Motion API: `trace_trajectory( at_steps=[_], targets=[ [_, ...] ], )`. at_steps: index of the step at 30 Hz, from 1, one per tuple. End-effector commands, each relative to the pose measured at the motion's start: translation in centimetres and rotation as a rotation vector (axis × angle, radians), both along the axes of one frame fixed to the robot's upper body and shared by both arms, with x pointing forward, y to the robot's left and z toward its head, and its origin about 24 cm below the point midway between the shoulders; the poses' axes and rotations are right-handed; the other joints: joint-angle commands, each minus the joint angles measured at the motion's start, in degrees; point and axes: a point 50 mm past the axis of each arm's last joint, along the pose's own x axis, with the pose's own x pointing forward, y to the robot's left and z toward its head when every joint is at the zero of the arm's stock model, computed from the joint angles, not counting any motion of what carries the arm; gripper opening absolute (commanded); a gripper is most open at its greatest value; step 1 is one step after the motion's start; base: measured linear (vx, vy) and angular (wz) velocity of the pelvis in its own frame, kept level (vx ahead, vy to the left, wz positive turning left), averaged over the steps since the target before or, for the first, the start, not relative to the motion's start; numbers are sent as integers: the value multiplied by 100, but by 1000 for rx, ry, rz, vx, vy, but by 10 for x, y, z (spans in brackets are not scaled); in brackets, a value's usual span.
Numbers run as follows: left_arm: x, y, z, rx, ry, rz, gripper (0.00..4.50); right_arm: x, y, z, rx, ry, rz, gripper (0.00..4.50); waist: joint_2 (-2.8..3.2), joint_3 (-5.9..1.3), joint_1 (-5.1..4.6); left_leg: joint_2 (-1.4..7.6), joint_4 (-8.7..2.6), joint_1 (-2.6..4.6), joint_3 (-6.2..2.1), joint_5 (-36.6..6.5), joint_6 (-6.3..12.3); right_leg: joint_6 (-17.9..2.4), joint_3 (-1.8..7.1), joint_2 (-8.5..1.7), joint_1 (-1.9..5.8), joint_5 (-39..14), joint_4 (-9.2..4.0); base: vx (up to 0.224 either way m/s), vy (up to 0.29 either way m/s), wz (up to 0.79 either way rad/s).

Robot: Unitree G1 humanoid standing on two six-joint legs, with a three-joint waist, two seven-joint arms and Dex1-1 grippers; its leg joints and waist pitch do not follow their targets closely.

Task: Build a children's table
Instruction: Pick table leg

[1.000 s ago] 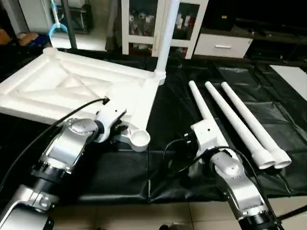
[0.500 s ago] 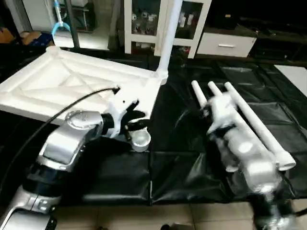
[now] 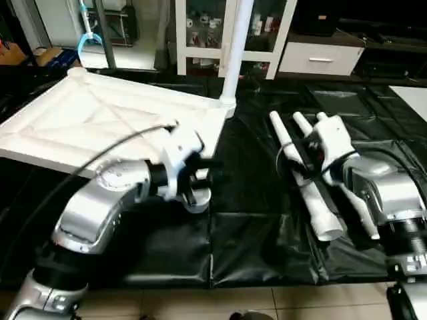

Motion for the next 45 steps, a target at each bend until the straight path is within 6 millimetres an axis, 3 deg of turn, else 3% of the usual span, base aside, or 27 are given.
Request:
trace_trajectory(
  at_steps=[1, 10, 14, 36, 43, 45],
  targets=[
    [-7, -7, -1, 7, 25, -57, 173, 0, -7, -4, -32, 75, -28, 446, 49, -391, 21, 26, -375, 92, 28, -1753, -146, -1044, 115, -155, 309, -1998, -392, 0, 0, 0],
    [-14, -6, -4, 28, 33, -75, 173, -9, -14, -30, -95, 275, -72, 446, 24, -382, 42, 30, -368, 97, 8, -1911, -240, -833, 97, -157, 279, -2431, -427, 0, 0, 0],
    [-13, -3, -2, 43, 21, -68, 173, -12, -20, -35, -42, 328, -120, 409, 27, -392, 56, 25, -356, 108, 12, -1936, -258, -803, 96, -157, 265, -2488, -436, 0, 0, 0],
    [-12, 0, 4, 48, -9, -63, 173, -6, -34, -14, 25, 279, -187, 204, 33, -410, 70, 23, -345, 93, 21, -1787, -251, -902, 96, -157, 289, -2251, -392, 0, 0, 0],
    [-8, 0, 7, 33, -24, -35, 173, -10, -35, -12, 35, 261, -208, 183, 32, -403, 78, 21, -347, 101, 24, -1787, -261, -834, 98, -151, 280, -2329, -412, 0, 0, 0],
    [-4, 0, 12, -4, -36, -4, 173, -10, -35, -3, 49, 205, -195, 182, 14, -403, 76, 21, -351, 88, 25, -1757, -255, -820, 97, -145, 290, -2312, -410, 0, 0, 0]
  ],
)
